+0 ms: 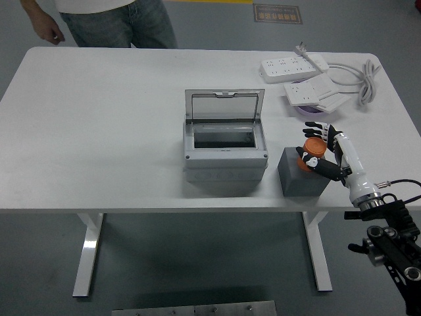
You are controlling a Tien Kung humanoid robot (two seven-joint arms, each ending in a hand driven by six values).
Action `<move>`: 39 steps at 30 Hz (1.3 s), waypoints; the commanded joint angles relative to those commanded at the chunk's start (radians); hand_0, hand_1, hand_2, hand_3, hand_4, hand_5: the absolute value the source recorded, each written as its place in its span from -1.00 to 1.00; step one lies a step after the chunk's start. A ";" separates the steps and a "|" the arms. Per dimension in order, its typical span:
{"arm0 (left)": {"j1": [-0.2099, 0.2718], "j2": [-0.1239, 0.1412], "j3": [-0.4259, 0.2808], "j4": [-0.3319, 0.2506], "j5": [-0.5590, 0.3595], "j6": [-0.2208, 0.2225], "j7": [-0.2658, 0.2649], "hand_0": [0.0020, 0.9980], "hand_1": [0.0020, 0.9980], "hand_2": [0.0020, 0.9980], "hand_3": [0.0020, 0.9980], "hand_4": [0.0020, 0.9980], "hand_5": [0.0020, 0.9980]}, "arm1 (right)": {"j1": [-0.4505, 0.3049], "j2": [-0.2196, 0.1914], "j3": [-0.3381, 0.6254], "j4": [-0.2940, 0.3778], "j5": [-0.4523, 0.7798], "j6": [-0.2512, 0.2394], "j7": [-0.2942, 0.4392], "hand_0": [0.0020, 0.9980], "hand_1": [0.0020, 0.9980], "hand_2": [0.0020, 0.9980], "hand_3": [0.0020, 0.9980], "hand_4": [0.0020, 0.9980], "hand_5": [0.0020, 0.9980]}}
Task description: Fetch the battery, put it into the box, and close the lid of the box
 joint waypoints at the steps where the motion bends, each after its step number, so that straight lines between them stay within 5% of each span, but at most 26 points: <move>1: 0.000 0.000 0.000 0.000 0.000 0.000 0.000 0.25 0.39 0.15 0.11 0.06 -1.00 | -0.001 -0.001 -0.002 0.000 0.001 0.000 0.000 0.20 0.38 0.34 0.49 0.54 -0.76; 23: -0.008 0.002 -0.005 0.000 0.010 -0.001 0.002 0.24 0.39 0.15 0.11 0.05 -1.00 | 0.015 -0.010 -0.045 -0.004 0.021 0.010 -0.016 0.07 0.23 0.20 0.41 0.50 -0.75; 30: -0.011 0.004 -0.005 0.000 0.014 -0.001 0.001 0.23 0.39 0.15 0.11 0.06 -1.00 | 0.016 -0.008 -0.044 -0.008 0.028 0.011 -0.020 -0.12 0.03 0.05 0.23 0.31 -0.83; 39: -0.015 0.005 -0.003 0.001 0.021 0.001 -0.006 0.23 0.39 0.15 0.11 0.06 -1.00 | 0.016 -0.007 -0.041 -0.011 0.041 0.017 -0.027 -0.07 0.01 0.05 0.19 0.16 -0.93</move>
